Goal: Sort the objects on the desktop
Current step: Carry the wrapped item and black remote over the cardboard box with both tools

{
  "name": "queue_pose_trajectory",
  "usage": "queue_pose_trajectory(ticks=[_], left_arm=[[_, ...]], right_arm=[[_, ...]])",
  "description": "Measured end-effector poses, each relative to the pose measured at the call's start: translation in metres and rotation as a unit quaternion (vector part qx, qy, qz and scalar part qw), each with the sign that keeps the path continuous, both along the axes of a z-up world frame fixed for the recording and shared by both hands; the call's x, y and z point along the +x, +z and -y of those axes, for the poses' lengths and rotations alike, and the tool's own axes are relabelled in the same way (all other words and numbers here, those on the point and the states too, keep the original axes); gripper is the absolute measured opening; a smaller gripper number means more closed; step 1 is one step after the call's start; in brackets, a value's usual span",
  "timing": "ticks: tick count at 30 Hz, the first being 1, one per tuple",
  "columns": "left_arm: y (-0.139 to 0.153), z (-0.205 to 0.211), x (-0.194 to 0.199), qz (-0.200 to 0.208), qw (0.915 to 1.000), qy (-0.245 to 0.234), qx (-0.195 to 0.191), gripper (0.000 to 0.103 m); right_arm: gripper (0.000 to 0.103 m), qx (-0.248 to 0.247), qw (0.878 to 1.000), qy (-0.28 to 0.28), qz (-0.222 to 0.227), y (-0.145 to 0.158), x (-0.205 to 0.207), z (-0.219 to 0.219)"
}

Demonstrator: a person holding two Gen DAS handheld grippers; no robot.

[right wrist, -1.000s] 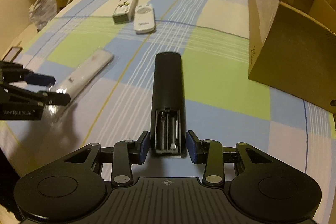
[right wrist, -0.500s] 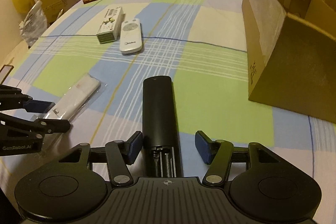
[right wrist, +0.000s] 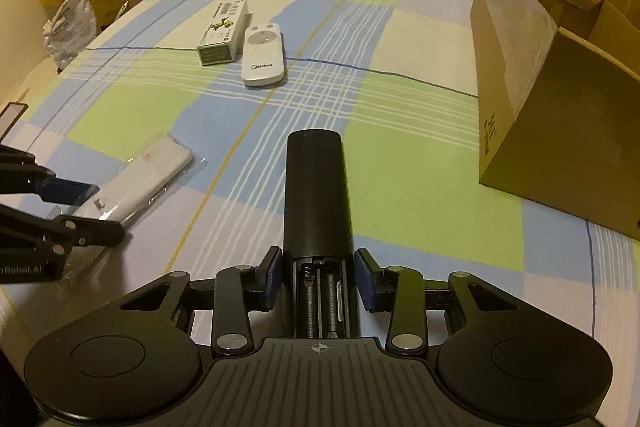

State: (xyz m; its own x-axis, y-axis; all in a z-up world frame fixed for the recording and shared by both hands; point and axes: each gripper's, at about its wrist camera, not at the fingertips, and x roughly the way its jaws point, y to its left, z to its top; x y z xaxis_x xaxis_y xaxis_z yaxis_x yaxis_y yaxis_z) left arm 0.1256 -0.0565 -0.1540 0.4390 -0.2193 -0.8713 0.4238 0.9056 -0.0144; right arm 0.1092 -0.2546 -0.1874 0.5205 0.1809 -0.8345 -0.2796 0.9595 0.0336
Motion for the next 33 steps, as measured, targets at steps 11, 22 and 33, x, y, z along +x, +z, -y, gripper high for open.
queue_pose_trajectory(ticks=[11, 22, 33], left_arm=[[0.008, 0.006, -0.002, 0.008, 0.9999, -0.006, -0.010, 0.033], [0.005, 0.001, -0.002, 0.001, 0.9999, 0.004, -0.014, 0.033], [0.006, 0.004, -0.001, 0.001, 0.9999, 0.000, -0.017, 0.033]], right_arm=[[0.037, 0.006, 1.000, -0.014, 0.005, 0.012, -0.009, -0.001], [0.062, -0.013, 1.000, 0.004, 0.012, -0.005, 0.003, -0.009], [0.037, -0.014, 1.000, 0.009, 0.017, -0.002, 0.001, -0.008]])
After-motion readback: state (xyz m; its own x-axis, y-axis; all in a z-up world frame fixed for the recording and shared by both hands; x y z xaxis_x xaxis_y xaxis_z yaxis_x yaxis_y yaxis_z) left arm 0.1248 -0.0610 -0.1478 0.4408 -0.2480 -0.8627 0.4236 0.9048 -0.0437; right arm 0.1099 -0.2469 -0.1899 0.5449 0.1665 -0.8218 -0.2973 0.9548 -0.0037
